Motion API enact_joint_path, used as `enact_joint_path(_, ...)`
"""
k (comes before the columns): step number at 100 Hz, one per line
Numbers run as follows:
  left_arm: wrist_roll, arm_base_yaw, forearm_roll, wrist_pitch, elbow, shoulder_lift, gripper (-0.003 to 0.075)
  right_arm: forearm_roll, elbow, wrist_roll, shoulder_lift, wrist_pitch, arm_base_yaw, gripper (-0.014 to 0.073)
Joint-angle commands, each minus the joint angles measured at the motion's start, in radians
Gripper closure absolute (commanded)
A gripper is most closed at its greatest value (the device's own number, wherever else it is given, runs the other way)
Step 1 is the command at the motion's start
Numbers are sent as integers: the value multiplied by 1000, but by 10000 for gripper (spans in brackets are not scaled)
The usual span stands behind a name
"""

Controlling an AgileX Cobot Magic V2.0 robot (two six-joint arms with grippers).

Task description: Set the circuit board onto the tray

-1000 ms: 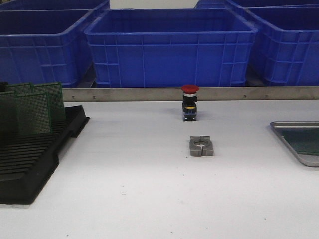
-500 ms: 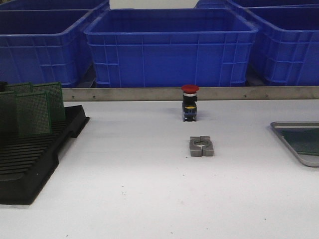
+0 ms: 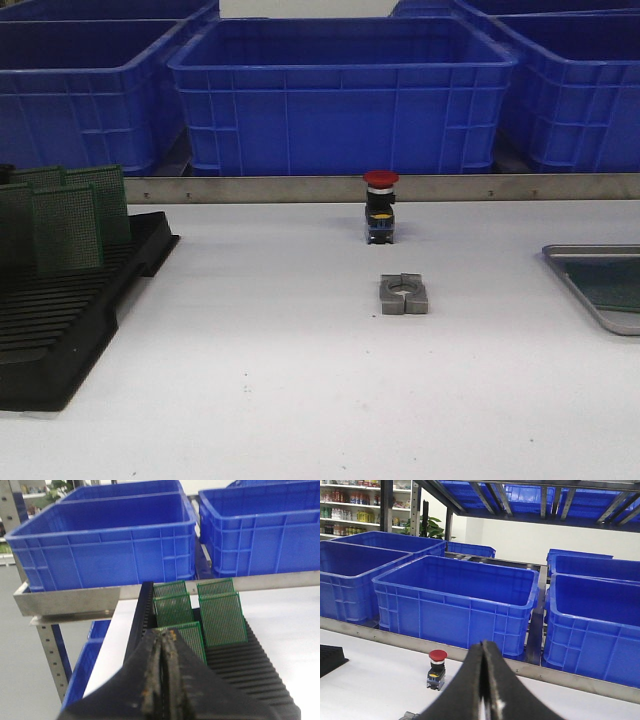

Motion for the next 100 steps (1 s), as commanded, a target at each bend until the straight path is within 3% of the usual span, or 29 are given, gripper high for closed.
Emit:
enact_joint_path(1, -15, -3, -1, -58, 21, -27, 741, 18, -26, -6, 12, -14, 2, 653)
enact_joint_path(100, -15, -14, -1, -65, 19, -27, 741, 18, -26, -6, 12, -14, 2, 653)
